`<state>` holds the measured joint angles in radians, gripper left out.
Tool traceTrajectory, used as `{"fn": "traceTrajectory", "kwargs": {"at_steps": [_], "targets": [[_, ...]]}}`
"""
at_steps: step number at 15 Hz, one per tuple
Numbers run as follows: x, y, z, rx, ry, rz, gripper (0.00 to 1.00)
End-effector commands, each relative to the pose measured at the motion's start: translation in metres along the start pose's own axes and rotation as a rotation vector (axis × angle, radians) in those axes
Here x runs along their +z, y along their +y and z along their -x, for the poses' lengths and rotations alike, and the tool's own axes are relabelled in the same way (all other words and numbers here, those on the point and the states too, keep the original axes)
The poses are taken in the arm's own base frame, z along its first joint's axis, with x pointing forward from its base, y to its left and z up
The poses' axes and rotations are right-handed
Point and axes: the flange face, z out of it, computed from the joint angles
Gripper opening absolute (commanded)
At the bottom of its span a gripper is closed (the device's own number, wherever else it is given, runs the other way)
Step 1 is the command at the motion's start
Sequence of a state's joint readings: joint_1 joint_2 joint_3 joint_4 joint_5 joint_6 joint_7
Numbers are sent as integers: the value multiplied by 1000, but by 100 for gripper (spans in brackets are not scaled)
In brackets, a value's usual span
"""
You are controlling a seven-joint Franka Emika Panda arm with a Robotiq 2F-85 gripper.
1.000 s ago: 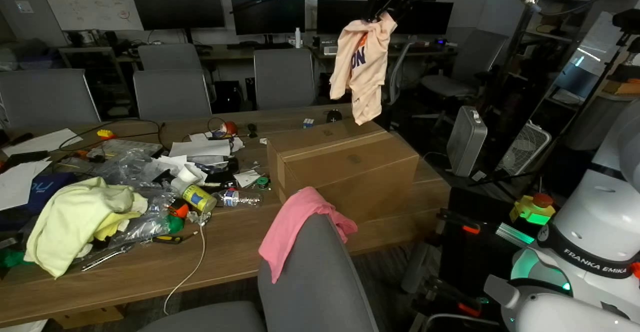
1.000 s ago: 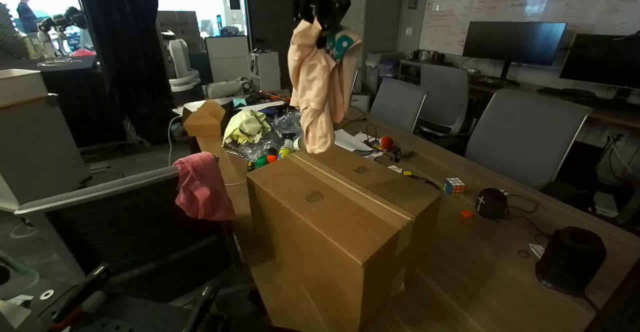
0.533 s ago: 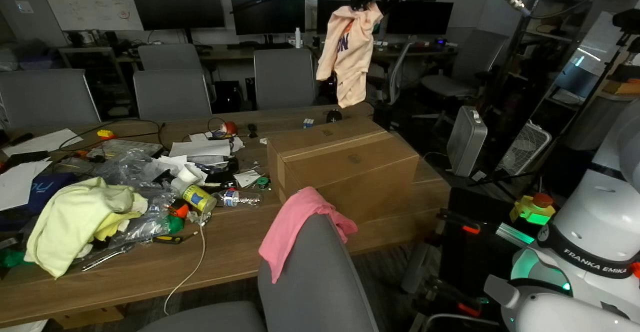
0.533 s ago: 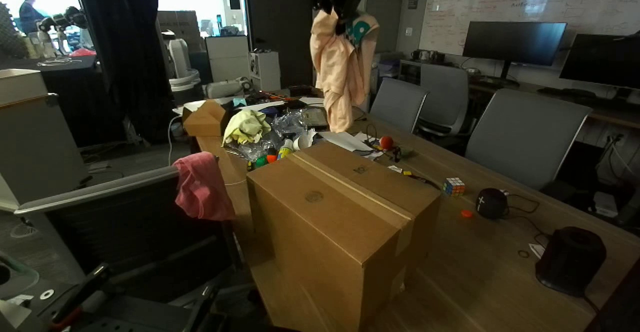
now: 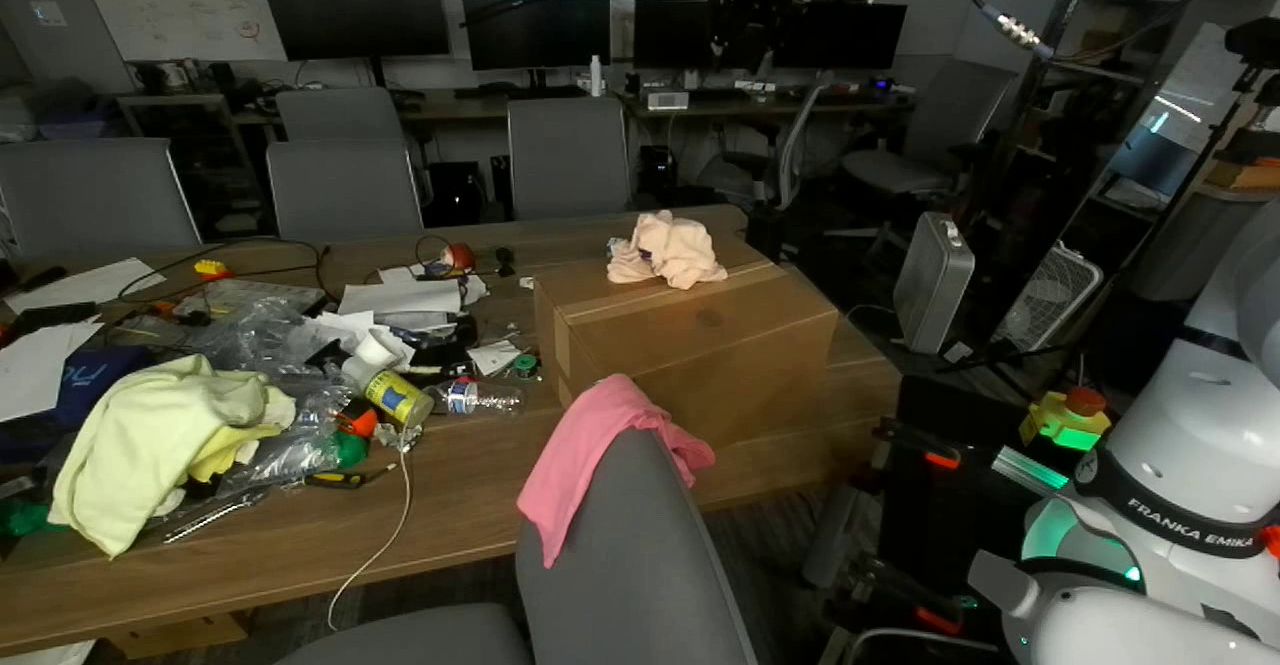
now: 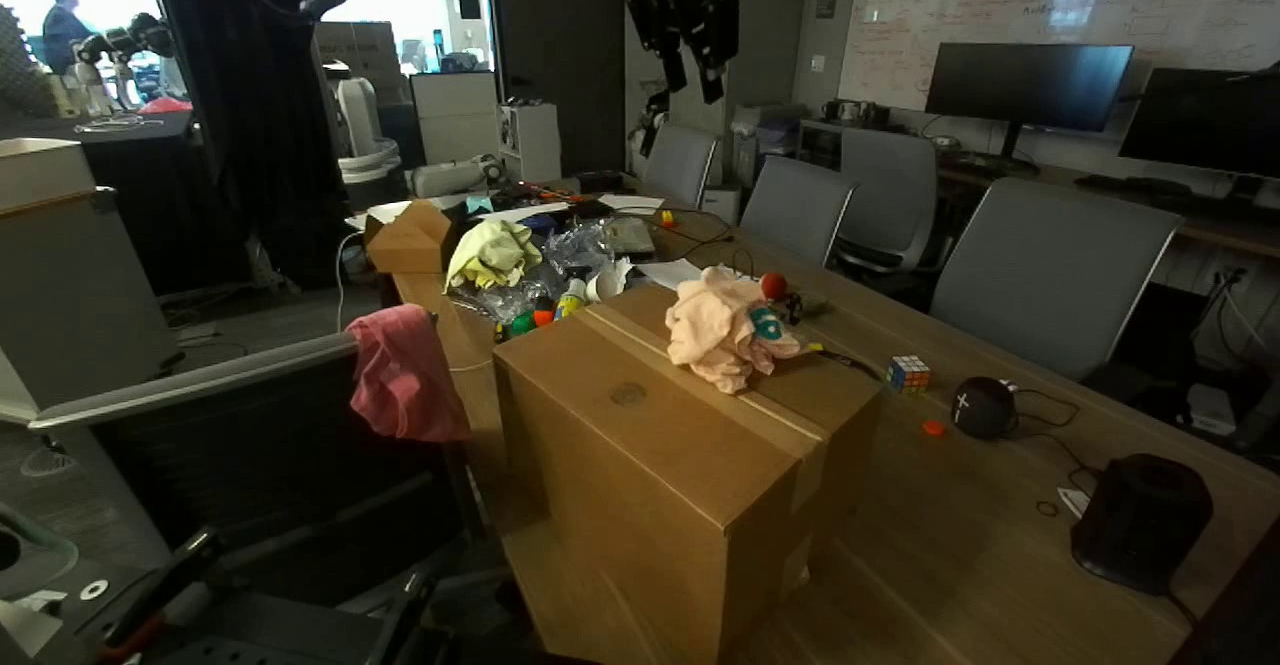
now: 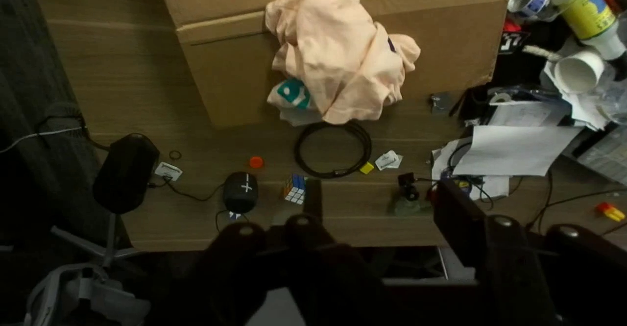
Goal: Pick up the clothes from the headrest of the chair and put them on the box
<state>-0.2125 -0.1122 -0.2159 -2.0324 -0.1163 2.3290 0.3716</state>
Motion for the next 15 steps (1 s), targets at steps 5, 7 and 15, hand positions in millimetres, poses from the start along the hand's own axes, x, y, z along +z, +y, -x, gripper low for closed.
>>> {"fn": "traceTrajectory", "kwargs": {"at_steps": [5, 7, 15], "targets": [[36, -39, 90, -309, -311, 42, 100], [46, -54, 121, -397, -402, 56, 100], [70, -112, 237, -754, -712, 178, 100]]}}
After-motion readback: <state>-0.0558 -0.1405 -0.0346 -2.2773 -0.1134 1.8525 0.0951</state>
